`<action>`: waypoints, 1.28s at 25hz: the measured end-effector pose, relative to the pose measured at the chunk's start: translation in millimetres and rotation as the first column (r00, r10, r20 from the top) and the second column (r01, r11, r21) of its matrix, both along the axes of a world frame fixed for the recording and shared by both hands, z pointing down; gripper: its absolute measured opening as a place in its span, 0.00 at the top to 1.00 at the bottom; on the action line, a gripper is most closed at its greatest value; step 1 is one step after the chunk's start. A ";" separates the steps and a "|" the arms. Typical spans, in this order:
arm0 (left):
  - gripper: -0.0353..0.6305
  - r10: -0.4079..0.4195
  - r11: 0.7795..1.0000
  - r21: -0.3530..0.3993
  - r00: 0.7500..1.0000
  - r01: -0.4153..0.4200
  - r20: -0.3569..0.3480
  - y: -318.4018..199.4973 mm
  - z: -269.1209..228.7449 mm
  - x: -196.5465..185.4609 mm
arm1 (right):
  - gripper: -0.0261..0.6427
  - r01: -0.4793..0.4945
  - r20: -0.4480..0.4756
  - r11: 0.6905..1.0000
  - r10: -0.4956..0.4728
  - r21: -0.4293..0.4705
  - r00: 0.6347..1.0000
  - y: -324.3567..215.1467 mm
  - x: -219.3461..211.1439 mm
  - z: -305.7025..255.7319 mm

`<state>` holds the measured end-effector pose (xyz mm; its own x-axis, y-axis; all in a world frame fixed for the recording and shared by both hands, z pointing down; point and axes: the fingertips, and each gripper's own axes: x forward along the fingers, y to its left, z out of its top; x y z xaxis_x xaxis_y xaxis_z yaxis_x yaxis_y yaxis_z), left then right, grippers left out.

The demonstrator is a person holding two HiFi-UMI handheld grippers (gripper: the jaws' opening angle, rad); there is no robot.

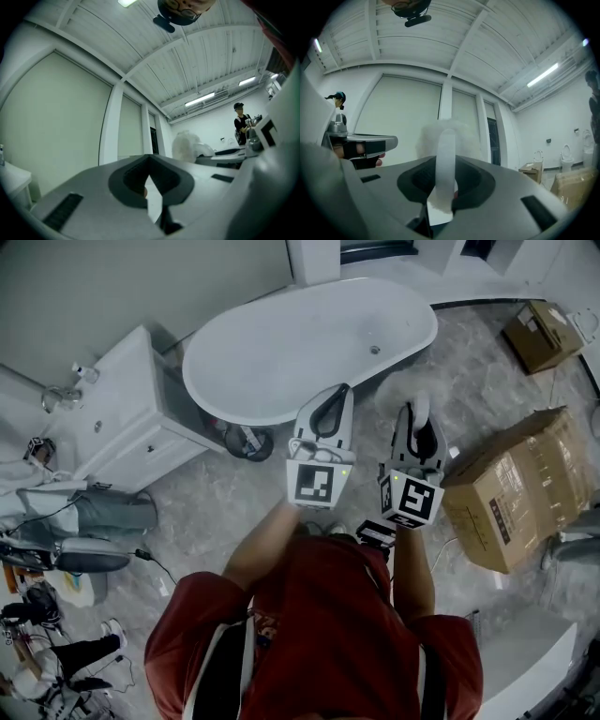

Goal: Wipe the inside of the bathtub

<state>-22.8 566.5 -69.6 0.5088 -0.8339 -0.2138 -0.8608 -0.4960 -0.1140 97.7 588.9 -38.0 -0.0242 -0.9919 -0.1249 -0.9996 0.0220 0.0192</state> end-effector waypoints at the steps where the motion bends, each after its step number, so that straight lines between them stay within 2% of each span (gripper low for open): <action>1: 0.92 -0.006 1.000 -0.007 1.000 0.006 -0.004 1.4 2.5 2.4 | 0.82 0.003 0.003 1.000 -0.003 -0.006 1.000 2.0 4.0 3.3; 9: 0.92 -0.020 1.000 -0.010 1.000 0.021 0.019 2.6 12.2 19.5 | 0.82 0.022 0.023 0.999 -0.021 -0.038 1.000 0.9 24.4 20.2; 16: 0.92 0.002 1.000 -0.015 1.000 -0.002 0.014 -28.2 23.3 32.4 | 0.82 0.017 0.005 0.999 -0.017 -0.035 1.000 -27.9 27.1 28.0; 22: 0.92 0.011 1.000 -0.021 1.000 -0.011 -0.007 -89.7 28.2 49.4 | 0.82 0.007 0.008 0.999 -0.007 -0.037 1.000 -87.7 45.5 32.0; 32: 0.92 -0.018 0.999 -0.049 0.999 0.016 -0.035 -228.5 26.4 38.4 | 0.82 0.059 -0.042 0.997 -0.060 -0.043 0.997 -232.7 33.7 20.2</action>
